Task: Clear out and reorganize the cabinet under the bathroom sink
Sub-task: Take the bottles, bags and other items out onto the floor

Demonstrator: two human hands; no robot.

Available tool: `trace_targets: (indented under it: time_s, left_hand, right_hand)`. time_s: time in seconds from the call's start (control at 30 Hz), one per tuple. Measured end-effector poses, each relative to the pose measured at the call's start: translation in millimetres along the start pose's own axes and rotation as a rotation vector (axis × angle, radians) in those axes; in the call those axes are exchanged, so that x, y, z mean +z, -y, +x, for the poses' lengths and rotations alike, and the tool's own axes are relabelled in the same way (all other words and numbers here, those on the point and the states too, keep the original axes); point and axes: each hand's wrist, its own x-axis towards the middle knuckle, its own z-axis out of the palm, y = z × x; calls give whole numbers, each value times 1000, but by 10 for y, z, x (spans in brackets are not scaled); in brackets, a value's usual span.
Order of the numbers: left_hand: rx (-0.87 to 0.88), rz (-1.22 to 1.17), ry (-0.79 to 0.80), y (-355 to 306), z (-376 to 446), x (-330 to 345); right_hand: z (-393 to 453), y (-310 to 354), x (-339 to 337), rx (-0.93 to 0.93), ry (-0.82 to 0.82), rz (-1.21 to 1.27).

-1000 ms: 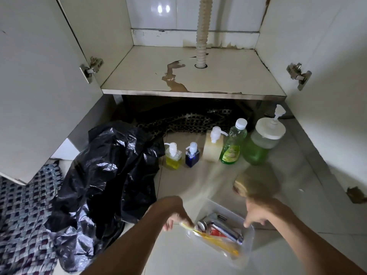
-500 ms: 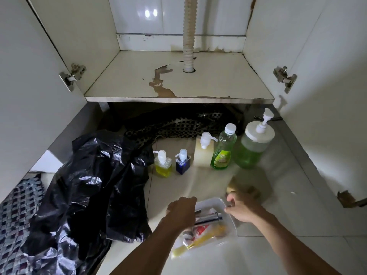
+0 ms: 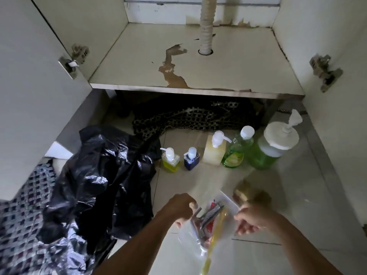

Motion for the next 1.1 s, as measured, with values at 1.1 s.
trace_targets:
  time_s: [1.1]
  left_hand:
    - [82, -607, -287, -2014, -6125, -4560]
  right_hand:
    - [-6351, 4403, -1178, -487, -357, 134]
